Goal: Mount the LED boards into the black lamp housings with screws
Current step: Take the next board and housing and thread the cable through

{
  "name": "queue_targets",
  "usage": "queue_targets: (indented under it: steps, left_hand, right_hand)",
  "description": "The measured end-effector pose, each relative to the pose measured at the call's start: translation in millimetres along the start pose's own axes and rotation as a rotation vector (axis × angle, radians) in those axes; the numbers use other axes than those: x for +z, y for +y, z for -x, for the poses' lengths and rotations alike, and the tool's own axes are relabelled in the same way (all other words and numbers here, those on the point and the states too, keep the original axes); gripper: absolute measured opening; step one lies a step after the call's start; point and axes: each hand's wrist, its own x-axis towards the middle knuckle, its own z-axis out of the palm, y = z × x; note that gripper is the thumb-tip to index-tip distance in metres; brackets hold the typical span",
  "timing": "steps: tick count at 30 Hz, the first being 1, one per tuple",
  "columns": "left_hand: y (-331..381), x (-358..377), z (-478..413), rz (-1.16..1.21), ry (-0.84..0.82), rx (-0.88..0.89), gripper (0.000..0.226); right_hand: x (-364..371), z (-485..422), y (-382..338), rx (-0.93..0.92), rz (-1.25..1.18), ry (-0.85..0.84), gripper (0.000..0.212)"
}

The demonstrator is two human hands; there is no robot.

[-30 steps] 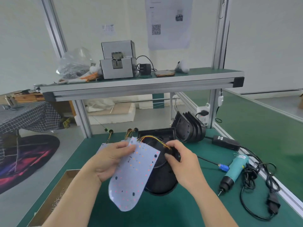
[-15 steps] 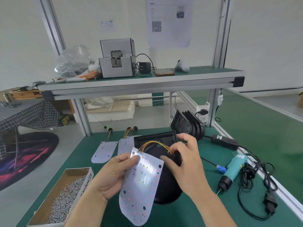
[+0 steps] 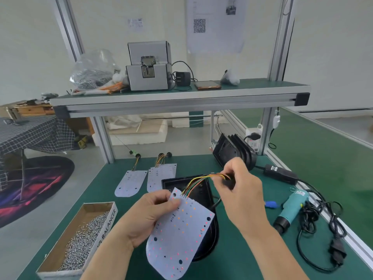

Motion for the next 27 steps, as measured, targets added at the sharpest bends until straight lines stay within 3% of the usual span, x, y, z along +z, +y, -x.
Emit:
queue_targets:
  steps: [5, 8, 10, 12, 16, 19, 23, 27]
  left_hand:
    - [8, 5, 0, -0.194, -0.053, 0.054, 0.034]
    - [10, 4, 1, -0.238, -0.024, 0.057, 0.040]
    - [9, 2, 4, -0.269, -0.021, 0.052, 0.042]
    - [9, 0, 7, -0.316, -0.028, 0.059, 0.049]
    - [9, -1, 9, -0.358, -0.077, 0.061, 0.067]
    - [10, -1, 9, -0.360, -0.071, 0.057, 0.058]
    - [16, 4, 11, -0.279, -0.089, 0.071, 0.044]
    - [24, 6, 14, -0.061, -0.097, 0.050, 0.058]
  right_hand:
    - [-22, -15, -24, 0.085, -0.069, -0.073, 0.024]
    - [-42, -25, -34, 0.273, -0.254, -0.342, 0.023]
    - [-51, -28, -37, 0.285, -0.304, -0.489, 0.024]
    - [-52, -26, -40, 0.153, -0.191, -0.448, 0.026]
    - [-39, -16, -44, -0.350, 0.160, -0.142, 0.034]
    - [-34, -14, -38, -0.566, 0.214, 0.003, 0.037]
    - [-31, -18, -32, -0.607, 0.245, -0.121, 0.038]
    - [-24, -20, -28, -0.339, 0.155, -0.348, 0.020]
